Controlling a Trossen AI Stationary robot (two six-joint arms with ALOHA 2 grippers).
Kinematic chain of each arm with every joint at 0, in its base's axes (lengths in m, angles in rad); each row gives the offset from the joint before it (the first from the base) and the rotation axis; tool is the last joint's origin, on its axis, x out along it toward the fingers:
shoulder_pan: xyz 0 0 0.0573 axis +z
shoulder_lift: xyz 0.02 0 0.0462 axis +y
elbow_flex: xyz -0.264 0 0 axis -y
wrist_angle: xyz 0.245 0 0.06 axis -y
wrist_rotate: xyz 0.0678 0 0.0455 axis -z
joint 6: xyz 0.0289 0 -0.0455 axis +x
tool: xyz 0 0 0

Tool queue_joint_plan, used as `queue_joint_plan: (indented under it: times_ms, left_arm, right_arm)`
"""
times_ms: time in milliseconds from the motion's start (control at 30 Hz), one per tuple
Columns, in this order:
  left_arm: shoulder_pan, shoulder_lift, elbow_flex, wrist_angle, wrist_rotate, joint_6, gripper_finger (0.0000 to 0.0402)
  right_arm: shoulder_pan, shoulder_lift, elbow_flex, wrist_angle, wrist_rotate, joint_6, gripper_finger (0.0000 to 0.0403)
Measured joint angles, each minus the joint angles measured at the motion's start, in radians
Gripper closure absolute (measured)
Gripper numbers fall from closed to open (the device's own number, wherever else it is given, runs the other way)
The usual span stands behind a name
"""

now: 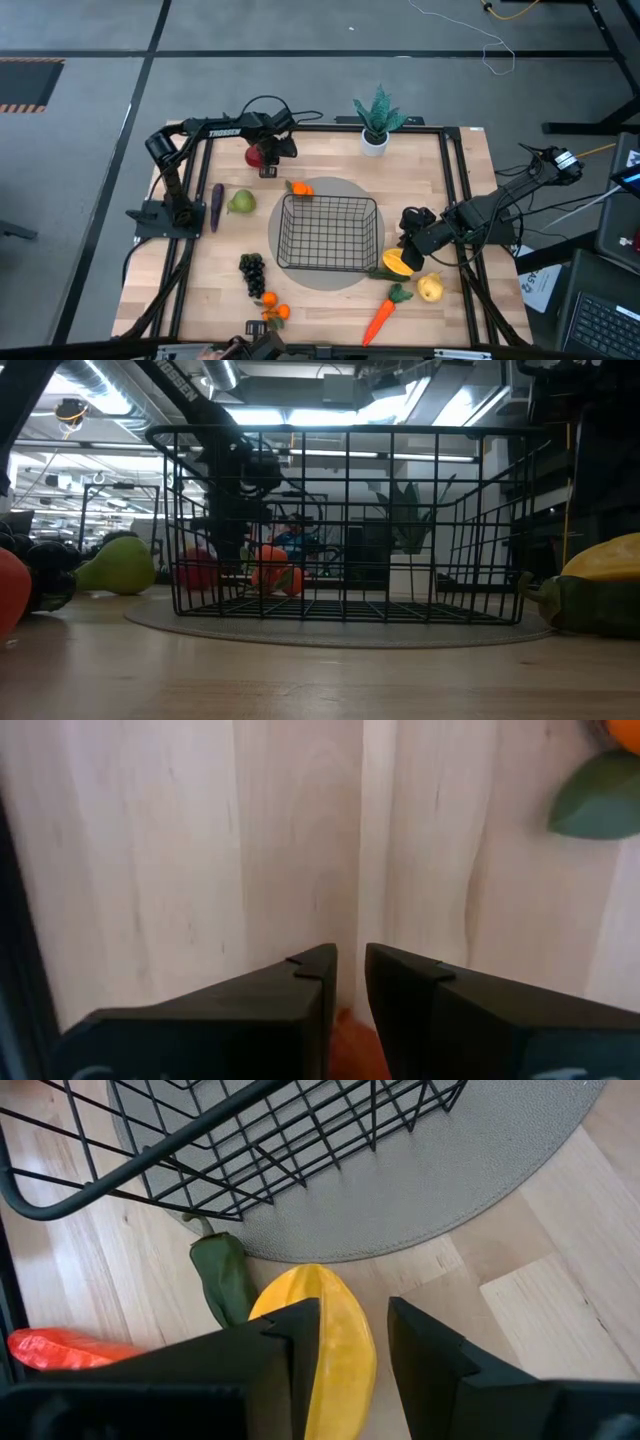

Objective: Build produce basket
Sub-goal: Put the pomegranate into the black wire basket

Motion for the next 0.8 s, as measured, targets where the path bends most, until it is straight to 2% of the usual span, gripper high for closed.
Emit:
queue_joint_plan:
  times_ms: [233,500,800]
  left_arm:
    - [-0.002,0.001,0.0,0.018,-0.01,-0.001,0.0356]
    - [-0.025,0.001,0.0,0.031,-0.184,0.002,0.0356]
    - [-0.048,0.001,0.0,0.048,-0.186,-0.007,0.0344]
  right_arm:
    - [0.0,0.0,0.0,0.0,-0.016,0.0,0.0292]
    - [0.0,0.0,0.0,0.0,-0.015,0.0,0.0292]
    - [0.0,0.0,0.0,0.0,-0.015,0.0,0.0292]
